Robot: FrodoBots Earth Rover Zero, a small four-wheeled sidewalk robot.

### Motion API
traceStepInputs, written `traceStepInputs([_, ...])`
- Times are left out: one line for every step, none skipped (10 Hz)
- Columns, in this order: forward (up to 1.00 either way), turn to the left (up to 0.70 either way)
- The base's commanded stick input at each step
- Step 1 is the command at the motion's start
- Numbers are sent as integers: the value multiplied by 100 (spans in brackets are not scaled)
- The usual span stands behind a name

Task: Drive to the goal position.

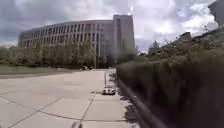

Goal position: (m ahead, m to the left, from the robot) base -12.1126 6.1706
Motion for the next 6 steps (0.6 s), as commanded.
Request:
traceStepInputs([70, 35])
traceStepInputs([70, 35])
traceStepInputs([70, 35])
traceStepInputs([70, 35])
traceStepInputs([70, 35])
traceStepInputs([70, 35])
